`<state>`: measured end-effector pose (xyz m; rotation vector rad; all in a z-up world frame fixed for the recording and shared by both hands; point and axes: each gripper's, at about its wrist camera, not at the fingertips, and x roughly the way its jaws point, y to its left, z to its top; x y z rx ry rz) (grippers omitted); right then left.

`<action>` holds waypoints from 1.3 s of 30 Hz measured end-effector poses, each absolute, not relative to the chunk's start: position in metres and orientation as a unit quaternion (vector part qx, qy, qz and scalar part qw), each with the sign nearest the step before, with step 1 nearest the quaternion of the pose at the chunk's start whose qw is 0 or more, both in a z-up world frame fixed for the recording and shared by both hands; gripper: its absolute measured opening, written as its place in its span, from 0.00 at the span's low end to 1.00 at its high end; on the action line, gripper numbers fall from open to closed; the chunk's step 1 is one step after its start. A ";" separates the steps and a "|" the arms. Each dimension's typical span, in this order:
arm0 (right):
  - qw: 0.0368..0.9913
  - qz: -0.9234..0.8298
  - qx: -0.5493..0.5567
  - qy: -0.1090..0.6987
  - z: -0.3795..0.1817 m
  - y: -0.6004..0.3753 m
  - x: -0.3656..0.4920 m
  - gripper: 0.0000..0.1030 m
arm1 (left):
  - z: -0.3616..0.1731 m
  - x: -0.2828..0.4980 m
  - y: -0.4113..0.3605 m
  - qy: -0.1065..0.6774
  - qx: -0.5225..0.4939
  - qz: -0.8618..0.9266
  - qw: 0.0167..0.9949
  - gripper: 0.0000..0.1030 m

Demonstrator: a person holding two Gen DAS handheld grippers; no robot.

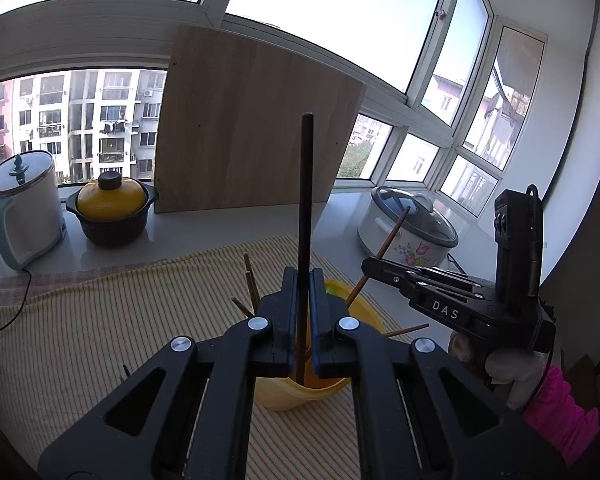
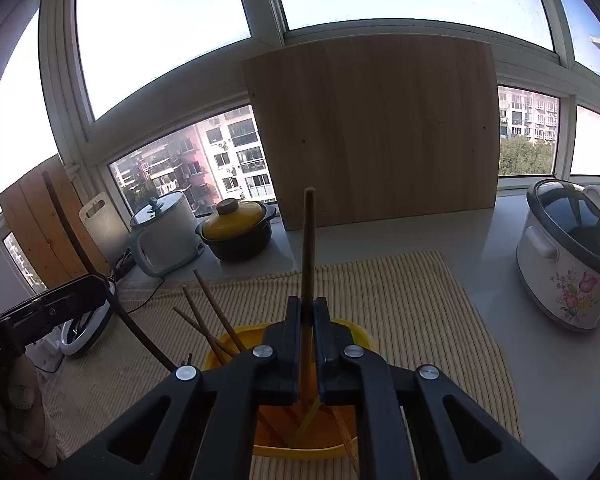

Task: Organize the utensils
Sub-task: 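Lower the wooden chopstick into the container with the right tool while the left tool lowers the black chopstick, then open both tools to release the chopsticks into the container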

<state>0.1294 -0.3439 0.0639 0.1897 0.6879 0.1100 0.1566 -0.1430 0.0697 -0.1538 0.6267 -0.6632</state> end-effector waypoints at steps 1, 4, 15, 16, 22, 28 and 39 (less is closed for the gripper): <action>0.934 0.054 0.093 0.339 0.062 -0.344 0.130 0.04 | 0.067 0.157 -0.144 0.306 -0.074 -0.321 0.893 0.03; 0.932 0.055 0.094 0.345 0.057 -0.345 0.130 0.04 | 0.060 0.158 -0.147 0.316 -0.077 -0.323 0.889 0.03; 0.936 0.045 0.092 0.338 0.060 -0.344 0.123 0.33 | 0.051 0.156 -0.148 0.332 -0.077 -0.324 0.882 0.25; 0.936 0.044 0.095 0.337 0.060 -0.345 0.122 0.34 | 0.052 0.155 -0.147 0.331 -0.076 -0.326 0.883 0.25; 0.938 0.038 0.098 0.330 0.064 -0.348 0.116 0.51 | 0.053 0.150 -0.138 0.325 -0.076 -0.322 0.886 0.26; 0.939 0.047 0.088 0.328 0.067 -0.339 0.108 0.66 | 0.048 0.144 -0.123 0.325 -0.069 -0.311 0.891 0.26; 0.943 0.102 0.043 0.312 0.082 -0.294 0.078 0.87 | 0.007 0.141 -0.077 0.369 -0.038 -0.245 0.896 0.39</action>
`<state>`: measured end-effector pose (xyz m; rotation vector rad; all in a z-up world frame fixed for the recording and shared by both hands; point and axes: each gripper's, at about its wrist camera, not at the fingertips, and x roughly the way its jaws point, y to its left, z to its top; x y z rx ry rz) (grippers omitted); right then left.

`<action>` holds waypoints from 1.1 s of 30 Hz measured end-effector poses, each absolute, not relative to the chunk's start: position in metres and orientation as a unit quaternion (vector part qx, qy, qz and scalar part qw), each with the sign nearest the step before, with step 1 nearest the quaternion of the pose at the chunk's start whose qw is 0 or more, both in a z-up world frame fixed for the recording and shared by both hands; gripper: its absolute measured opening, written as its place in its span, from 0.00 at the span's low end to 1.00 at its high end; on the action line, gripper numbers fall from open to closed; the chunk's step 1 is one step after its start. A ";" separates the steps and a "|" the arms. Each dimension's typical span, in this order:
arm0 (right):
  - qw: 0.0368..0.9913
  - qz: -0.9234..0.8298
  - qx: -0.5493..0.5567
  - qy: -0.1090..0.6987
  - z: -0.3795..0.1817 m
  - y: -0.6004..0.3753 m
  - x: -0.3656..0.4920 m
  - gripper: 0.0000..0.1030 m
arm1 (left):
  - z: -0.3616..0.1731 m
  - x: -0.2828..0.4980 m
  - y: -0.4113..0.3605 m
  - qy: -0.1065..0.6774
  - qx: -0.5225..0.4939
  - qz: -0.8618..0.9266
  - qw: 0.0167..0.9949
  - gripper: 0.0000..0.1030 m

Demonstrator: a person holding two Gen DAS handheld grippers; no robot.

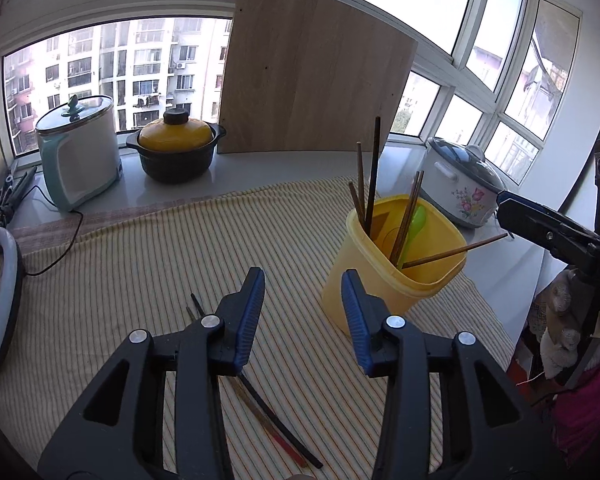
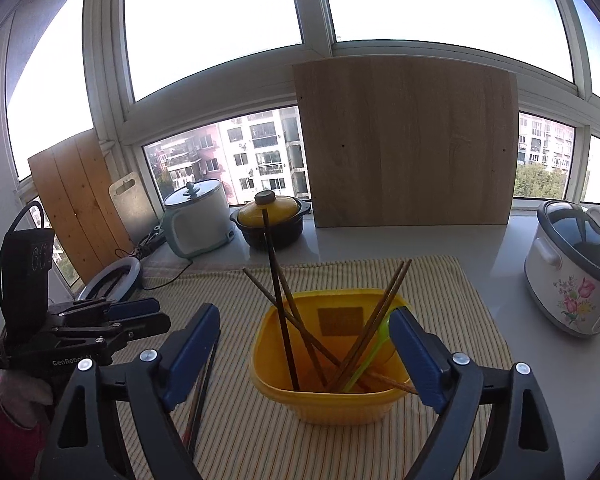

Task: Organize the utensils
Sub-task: 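Open both tools to release the chopsticks into the container, then move both tools down to the last two chopsticks on the cloth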

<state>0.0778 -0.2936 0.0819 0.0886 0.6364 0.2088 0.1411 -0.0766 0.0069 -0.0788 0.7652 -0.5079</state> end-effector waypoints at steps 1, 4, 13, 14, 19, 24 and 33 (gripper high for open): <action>0.943 0.110 0.042 0.312 0.082 -0.290 0.075 0.87 | 0.001 0.142 -0.069 0.376 -0.040 -0.238 0.894 0.39; 0.939 0.128 0.041 0.316 0.079 -0.278 0.070 0.87 | -0.015 0.142 -0.055 0.396 -0.043 -0.222 0.890 0.39; 0.921 0.157 0.039 0.354 0.041 -0.244 0.061 0.87 | -0.066 0.152 -0.027 0.464 -0.078 -0.200 0.859 0.39; 0.918 0.159 0.035 0.360 0.036 -0.240 0.060 0.87 | -0.072 0.153 -0.026 0.469 -0.076 -0.195 0.858 0.39; 0.904 0.166 0.023 0.394 0.007 -0.225 0.056 0.75 | -0.096 0.159 -0.025 0.491 -0.078 -0.180 0.849 0.39; 0.892 0.163 0.013 0.421 -0.020 -0.214 0.059 0.66 | -0.111 0.171 -0.023 0.508 -0.100 -0.161 0.840 0.39; 0.878 0.164 0.022 0.450 -0.038 -0.211 0.070 0.56 | -0.132 0.197 -0.026 0.535 -0.133 -0.140 0.823 0.26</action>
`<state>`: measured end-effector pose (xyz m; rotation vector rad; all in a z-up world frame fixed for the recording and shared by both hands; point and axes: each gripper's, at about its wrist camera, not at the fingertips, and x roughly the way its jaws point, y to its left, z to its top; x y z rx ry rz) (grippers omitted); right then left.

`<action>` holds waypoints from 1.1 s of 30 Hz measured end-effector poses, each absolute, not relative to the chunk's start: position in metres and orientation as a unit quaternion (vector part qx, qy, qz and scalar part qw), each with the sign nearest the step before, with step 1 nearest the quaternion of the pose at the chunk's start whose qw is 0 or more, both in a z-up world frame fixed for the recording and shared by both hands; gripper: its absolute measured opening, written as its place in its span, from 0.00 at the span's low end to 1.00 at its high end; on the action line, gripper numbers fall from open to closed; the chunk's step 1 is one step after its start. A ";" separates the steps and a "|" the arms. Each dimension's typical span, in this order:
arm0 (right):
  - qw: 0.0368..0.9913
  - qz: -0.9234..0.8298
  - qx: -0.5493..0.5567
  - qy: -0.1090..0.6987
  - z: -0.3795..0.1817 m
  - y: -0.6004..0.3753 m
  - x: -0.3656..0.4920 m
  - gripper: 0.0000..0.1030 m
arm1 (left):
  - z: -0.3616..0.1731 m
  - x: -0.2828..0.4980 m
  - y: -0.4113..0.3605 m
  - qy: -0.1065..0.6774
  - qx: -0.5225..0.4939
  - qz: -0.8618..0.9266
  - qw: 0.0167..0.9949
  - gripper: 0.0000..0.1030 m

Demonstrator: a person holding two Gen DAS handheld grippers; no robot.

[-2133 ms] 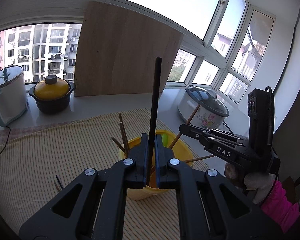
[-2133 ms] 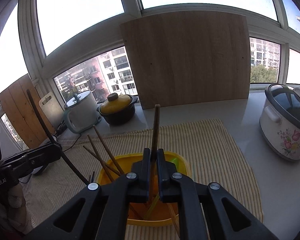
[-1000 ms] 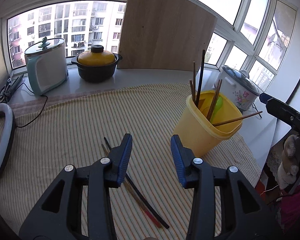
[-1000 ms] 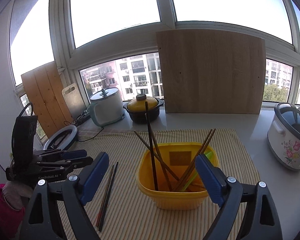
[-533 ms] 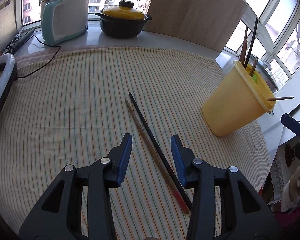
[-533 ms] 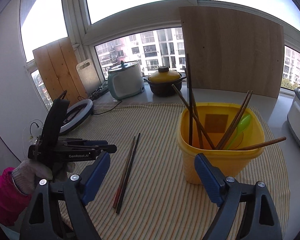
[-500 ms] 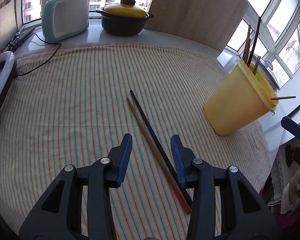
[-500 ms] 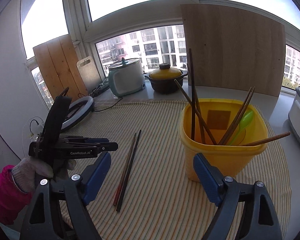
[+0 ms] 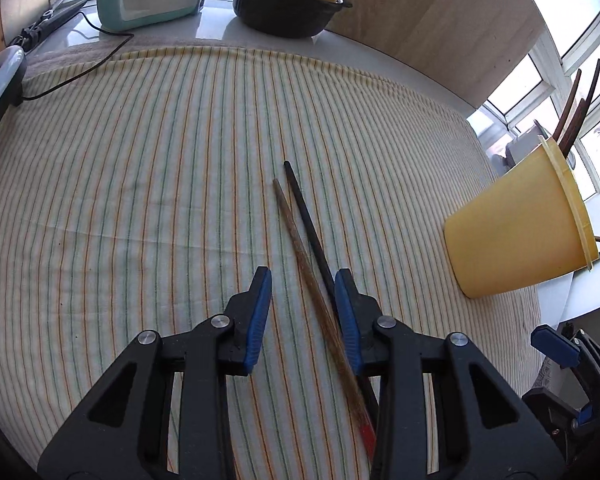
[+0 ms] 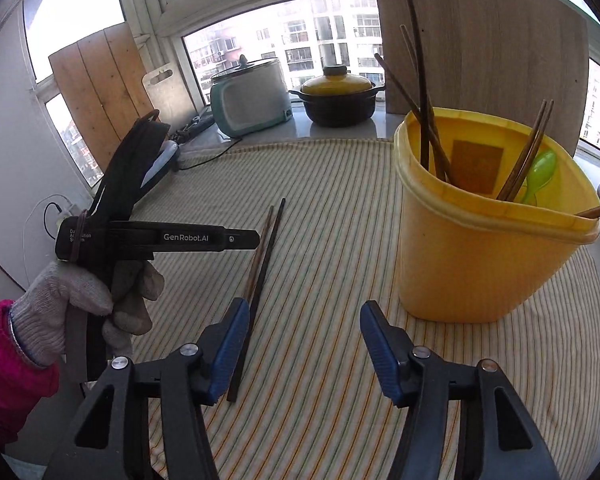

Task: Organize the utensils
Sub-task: 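Move both tools down to the last two chopsticks on the cloth, then grasp the black chopstick with the right tool while the left tool grasps the wooden chopstick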

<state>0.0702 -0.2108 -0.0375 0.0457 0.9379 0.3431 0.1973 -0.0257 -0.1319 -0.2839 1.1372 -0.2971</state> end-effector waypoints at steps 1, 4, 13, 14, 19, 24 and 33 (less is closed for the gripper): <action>0.877 0.163 0.024 0.451 -0.038 -0.211 0.071 0.55 | -0.134 0.199 -0.025 0.539 -0.141 -0.137 0.819 0.26; 0.875 0.162 0.031 0.455 -0.039 -0.213 0.073 0.54 | -0.139 0.204 -0.023 0.541 -0.152 -0.133 0.816 0.22; 0.869 0.161 0.039 0.467 -0.042 -0.209 0.077 0.44 | -0.139 0.210 -0.032 0.544 -0.131 -0.132 0.818 0.22; 0.869 0.162 0.037 0.467 -0.041 -0.207 0.078 0.42 | -0.138 0.211 -0.034 0.544 -0.123 -0.130 0.820 0.22; 0.867 0.162 0.033 0.470 -0.045 -0.195 0.089 0.37 | -0.138 0.211 -0.049 0.541 -0.066 -0.123 0.829 0.16; 0.860 0.156 0.050 0.483 -0.055 -0.193 0.103 0.36 | -0.138 0.210 -0.065 0.536 -0.008 -0.114 0.837 0.13; 0.850 0.153 0.038 0.502 -0.065 -0.183 0.118 0.31 | -0.139 0.207 -0.051 0.533 -0.014 -0.127 0.836 0.04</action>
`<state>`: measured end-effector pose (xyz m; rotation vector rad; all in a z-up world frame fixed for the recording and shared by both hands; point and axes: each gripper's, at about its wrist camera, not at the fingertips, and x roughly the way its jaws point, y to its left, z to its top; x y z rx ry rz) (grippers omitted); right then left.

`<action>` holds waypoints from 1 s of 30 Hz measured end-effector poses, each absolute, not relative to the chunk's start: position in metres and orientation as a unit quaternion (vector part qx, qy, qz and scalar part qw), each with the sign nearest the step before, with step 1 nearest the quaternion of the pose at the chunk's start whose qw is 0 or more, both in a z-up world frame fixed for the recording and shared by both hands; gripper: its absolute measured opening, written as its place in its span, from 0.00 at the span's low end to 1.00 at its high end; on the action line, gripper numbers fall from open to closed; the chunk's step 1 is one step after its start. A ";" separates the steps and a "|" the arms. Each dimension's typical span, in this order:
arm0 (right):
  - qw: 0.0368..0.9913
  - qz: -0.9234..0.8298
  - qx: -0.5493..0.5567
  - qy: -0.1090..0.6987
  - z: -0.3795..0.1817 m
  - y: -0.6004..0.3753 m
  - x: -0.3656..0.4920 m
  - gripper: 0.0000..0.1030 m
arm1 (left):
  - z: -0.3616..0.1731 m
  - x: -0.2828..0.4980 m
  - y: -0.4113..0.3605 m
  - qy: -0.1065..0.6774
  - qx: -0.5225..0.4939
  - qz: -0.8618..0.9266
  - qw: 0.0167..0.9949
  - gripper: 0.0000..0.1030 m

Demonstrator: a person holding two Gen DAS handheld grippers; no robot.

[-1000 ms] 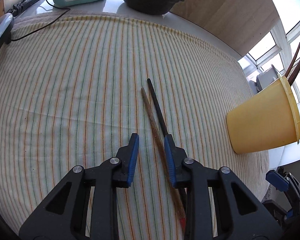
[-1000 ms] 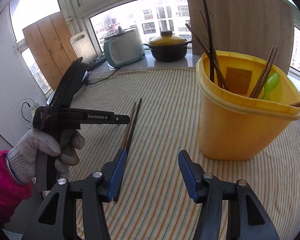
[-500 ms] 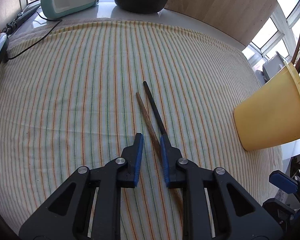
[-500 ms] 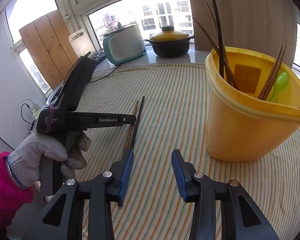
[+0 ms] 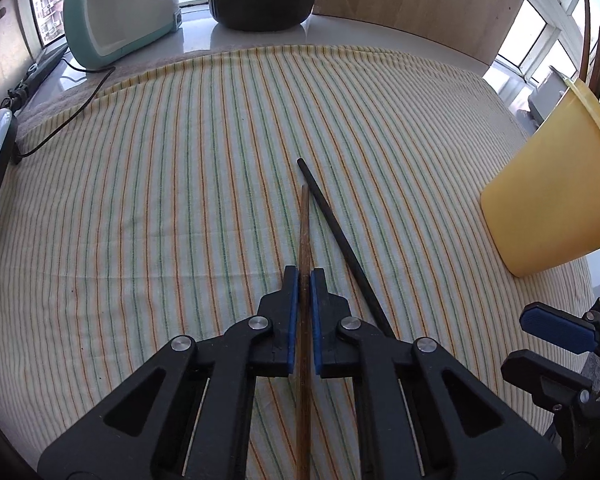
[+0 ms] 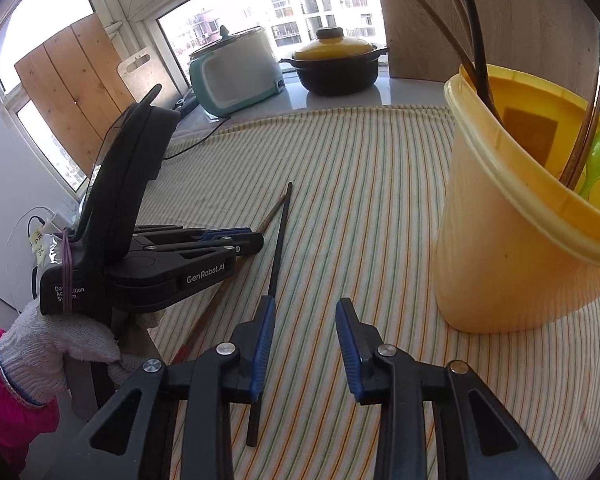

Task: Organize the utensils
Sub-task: 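Grasp the black chopstick with the right tool while the left tool grasps the wooden chopstick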

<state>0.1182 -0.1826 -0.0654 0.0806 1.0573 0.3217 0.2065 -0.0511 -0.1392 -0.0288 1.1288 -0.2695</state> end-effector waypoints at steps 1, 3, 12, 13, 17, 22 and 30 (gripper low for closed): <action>0.849 0.155 0.032 0.503 -0.066 -0.179 0.120 0.30 | -0.139 0.205 -0.048 0.533 -0.016 -0.128 0.836 0.04; 0.848 0.158 0.021 0.506 -0.068 -0.171 0.125 0.30 | -0.139 0.203 -0.043 0.533 -0.024 -0.128 0.836 0.04; 0.823 0.172 -0.008 0.541 -0.086 -0.142 0.154 0.27 | -0.139 0.195 -0.016 0.532 -0.055 -0.123 0.836 0.04; 0.820 0.172 -0.012 0.546 -0.088 -0.138 0.158 0.27 | -0.139 0.195 -0.013 0.533 -0.060 -0.123 0.835 0.04; 0.805 0.169 -0.023 0.568 -0.099 -0.127 0.177 0.24 | -0.139 0.192 0.001 0.534 -0.080 -0.123 0.833 0.04; 0.795 0.163 -0.021 0.584 -0.111 -0.123 0.191 0.19 | -0.140 0.191 0.011 0.533 -0.096 -0.121 0.832 0.04; 0.796 0.157 -0.051 0.582 -0.112 -0.116 0.194 0.08 | -0.140 0.188 0.018 0.529 -0.112 -0.123 0.832 0.04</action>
